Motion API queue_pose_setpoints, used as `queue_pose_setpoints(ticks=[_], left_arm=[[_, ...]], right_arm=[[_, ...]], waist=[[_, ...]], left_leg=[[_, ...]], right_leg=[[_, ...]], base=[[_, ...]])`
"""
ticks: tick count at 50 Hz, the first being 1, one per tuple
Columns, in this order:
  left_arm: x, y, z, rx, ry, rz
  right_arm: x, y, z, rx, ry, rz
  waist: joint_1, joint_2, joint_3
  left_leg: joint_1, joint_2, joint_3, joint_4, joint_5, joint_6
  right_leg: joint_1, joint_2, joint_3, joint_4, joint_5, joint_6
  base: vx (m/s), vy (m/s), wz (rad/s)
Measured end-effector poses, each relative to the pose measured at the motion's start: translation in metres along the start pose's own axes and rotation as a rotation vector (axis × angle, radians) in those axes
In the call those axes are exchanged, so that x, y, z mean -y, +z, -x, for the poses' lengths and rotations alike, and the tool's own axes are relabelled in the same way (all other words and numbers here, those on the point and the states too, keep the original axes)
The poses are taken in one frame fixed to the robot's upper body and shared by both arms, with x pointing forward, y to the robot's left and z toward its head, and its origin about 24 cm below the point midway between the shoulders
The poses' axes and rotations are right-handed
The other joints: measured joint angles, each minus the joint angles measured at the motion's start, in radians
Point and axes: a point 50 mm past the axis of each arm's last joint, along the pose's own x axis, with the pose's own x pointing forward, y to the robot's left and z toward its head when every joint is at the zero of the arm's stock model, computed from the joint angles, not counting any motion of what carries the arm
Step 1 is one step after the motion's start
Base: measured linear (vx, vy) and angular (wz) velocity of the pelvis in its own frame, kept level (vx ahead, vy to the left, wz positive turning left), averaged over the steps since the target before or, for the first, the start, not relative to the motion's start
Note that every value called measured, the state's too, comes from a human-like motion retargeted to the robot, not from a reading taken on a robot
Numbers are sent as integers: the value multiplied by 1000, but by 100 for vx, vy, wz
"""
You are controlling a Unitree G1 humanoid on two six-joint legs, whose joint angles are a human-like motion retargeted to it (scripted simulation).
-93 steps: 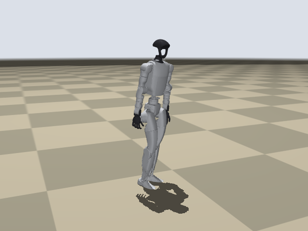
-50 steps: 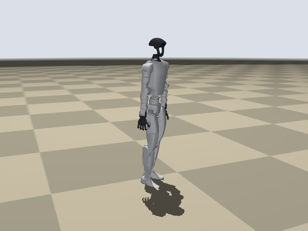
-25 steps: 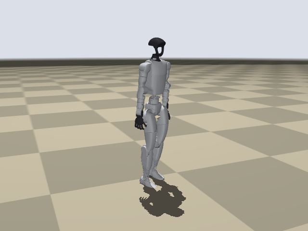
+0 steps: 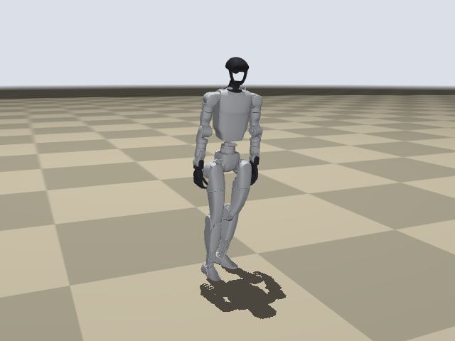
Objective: In place motions
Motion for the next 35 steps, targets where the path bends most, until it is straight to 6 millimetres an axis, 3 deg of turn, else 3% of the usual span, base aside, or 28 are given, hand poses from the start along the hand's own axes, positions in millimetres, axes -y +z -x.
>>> queue_pose_setpoints(ticks=[10, 20, 24, 27, 35], left_arm=[[-2, -5, 0, -17, 4, 25], [-6, 18, 1, 38, -10, 5], [-6, 29, 2, 75, -15, 2], [-4, 36, 2, 94, -28, 3], [6, 33, 2, 74, -50, -18]], right_arm=[[0, -15, 1, -58, 4, -28], [-5, -32, 1, -104, 9, -103], [-9, -37, 1, -121, 18, -124], [-12, -37, 1, -129, 32, -120], [-11, -26, 0, -106, 38, -70]], waist=[[13, 17, -7], [42, 43, -39], [52, 38, -52], [38, 36, -60], [-50, 47, -75]], left_leg=[[11, 52, 258, -19, -42, -29], [9, 102, 474, -18, -75, -69], [12, 107, 534, -16, -81, -82], [11, 112, 552, -15, -81, -90], [-9, 116, 531, -11, -81, -98]], right_leg=[[-1, -73, -293, 1, -86, -64], [117, -139, -782, -28, -159, -36], [157, -165, -907, -58, -33, -10], [159, -195, -899, -62, 81, 25], [133, -150, -925, -122, 108, -12]], base=[[-8, 17, -140], [-13, 21, -114], [-13, 20, -77], [-15, 22, -31], [-16, 18, 11]])
